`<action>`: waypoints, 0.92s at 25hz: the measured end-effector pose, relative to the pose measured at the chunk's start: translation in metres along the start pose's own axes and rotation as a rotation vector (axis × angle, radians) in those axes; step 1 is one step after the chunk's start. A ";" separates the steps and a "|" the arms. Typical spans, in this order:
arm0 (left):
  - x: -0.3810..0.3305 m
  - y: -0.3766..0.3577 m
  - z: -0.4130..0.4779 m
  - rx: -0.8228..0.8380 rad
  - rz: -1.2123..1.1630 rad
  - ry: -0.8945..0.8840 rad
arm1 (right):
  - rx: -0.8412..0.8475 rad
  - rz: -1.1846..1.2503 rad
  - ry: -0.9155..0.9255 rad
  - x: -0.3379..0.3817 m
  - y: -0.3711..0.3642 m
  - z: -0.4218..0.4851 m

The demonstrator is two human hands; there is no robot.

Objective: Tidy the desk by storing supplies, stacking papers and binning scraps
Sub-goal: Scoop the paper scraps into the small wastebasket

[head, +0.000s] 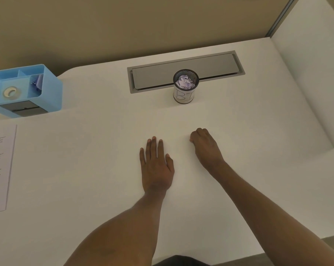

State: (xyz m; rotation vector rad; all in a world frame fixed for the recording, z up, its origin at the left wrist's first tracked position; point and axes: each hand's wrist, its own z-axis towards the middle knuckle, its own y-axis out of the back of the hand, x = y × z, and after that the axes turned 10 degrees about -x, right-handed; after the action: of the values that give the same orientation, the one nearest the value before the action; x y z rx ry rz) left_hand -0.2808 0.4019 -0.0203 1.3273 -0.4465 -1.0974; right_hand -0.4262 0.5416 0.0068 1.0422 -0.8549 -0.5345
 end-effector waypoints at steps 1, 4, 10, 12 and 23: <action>0.000 0.000 0.000 0.003 -0.002 0.001 | -0.001 0.076 -0.076 -0.002 0.001 0.002; 0.000 0.000 0.001 0.007 -0.005 0.008 | -0.042 0.462 -0.474 -0.012 0.014 0.012; 0.000 0.001 0.001 0.013 -0.005 0.002 | 0.033 0.416 -0.300 -0.006 0.017 0.003; -0.001 0.001 0.000 0.014 -0.008 0.004 | 0.040 0.332 -0.236 -0.003 0.012 0.003; -0.001 0.001 0.001 0.008 -0.013 0.005 | 0.073 0.012 -0.028 0.014 0.004 0.004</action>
State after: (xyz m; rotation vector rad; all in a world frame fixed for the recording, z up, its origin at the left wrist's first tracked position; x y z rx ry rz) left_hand -0.2813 0.4025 -0.0184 1.3408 -0.4398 -1.1038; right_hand -0.4217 0.5312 0.0160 1.0976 -0.9102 -0.5116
